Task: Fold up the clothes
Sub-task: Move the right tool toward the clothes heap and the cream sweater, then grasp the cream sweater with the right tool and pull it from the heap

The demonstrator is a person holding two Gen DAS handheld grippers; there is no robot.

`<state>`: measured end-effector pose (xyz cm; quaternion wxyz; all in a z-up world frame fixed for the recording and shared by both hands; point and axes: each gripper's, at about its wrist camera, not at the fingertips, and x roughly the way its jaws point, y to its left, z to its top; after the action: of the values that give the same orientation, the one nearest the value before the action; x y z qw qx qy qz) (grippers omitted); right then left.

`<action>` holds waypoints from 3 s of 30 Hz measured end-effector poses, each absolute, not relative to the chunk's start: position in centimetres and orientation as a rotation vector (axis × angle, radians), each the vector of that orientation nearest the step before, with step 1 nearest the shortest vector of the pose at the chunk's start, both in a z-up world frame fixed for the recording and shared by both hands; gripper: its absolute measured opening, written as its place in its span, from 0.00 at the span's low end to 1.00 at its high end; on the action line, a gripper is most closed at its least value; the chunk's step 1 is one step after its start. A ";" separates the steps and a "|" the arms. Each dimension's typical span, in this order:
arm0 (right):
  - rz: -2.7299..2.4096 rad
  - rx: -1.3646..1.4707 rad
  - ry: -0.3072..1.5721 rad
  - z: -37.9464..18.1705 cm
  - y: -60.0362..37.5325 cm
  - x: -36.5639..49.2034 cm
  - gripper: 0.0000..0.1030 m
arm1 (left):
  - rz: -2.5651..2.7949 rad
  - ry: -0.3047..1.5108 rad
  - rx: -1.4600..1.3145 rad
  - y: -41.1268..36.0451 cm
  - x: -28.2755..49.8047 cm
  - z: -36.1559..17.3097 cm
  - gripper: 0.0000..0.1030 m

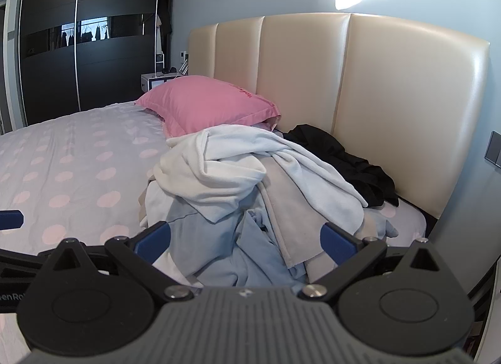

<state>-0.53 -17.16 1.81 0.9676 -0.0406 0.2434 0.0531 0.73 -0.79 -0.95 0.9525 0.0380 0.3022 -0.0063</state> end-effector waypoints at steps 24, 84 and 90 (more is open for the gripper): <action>0.105 -0.076 0.493 1.8 -17.2 -0.7 0.99 | 0.094 0.599 0.165 -0.9 0.4 -0.1 0.96; 0.846 -0.292 0.787 5.4 -2.2 8.3 0.00 | 0.295 0.726 0.000 17.8 -2.8 -1.4 0.96; 0.900 -0.476 0.703 6.2 3.3 3.7 0.01 | 0.312 0.715 -0.023 18.8 -4.8 -0.7 0.96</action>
<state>3.66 3.34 6.16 0.8147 -0.2232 0.3295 0.4218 -4.78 18.76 -0.66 0.9248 -0.0112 0.3484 0.1522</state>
